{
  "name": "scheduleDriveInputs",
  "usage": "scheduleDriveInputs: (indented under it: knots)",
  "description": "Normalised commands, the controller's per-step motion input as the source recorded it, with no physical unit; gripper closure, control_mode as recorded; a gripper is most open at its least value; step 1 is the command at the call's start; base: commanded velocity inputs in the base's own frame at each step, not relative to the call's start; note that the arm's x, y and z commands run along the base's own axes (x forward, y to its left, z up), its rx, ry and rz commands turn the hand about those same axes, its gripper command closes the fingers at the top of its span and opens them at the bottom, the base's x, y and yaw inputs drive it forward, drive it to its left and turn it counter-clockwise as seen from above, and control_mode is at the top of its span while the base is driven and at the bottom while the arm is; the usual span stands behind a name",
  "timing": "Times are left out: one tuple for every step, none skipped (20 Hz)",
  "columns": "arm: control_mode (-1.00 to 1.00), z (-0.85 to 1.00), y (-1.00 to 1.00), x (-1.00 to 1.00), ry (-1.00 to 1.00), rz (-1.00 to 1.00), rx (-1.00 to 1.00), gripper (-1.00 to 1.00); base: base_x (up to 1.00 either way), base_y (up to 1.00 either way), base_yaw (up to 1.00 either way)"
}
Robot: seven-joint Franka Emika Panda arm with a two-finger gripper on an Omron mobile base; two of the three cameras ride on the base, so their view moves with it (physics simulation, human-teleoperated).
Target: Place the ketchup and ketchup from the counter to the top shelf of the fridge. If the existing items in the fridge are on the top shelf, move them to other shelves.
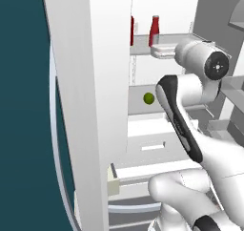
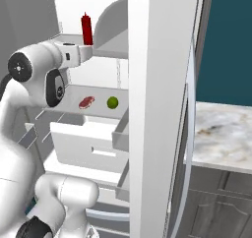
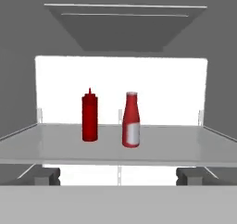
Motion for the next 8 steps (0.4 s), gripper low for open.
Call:
scheduleDriveInputs:
  knots:
    - [-1.0, 0.0, -0.32, -1.0, 0.0, 0.0, 0.04, -1.0, 0.0, 0.0, 0.0]
    - [-1.0, 0.01, -0.3, -1.0, 0.0, 0.0, 0.04, -1.0, 0.0, 0.0, 0.0]
    - [-1.0, 0.01, -0.24, -1.0, 0.0, 0.0, 0.03, -1.0, 0.0, 0.0, 0.0]
    - [-1.0, 0.01, -0.22, -1.0, 0.0, 0.0, 0.03, -1.0, 0.0, 0.0, 0.0]
    - [-1.0, 0.0, -0.15, -1.0, 0.0, 0.0, 0.02, -1.0, 0.0, 0.0, 0.0]
    - [-1.0, 0.0, -0.11, -1.0, 0.0, 0.0, 0.01, -1.0, 0.0, 0.0, 0.0]
    - [-1.0, 0.0, -0.06, -1.0, 0.0, 0.0, 0.0, -1.0, 0.0, 0.0, 0.0]
    - [-1.0, 0.0, -0.06, -1.0, -0.01, 0.0, 0.0, -1.0, 0.0, 0.0, 0.0]
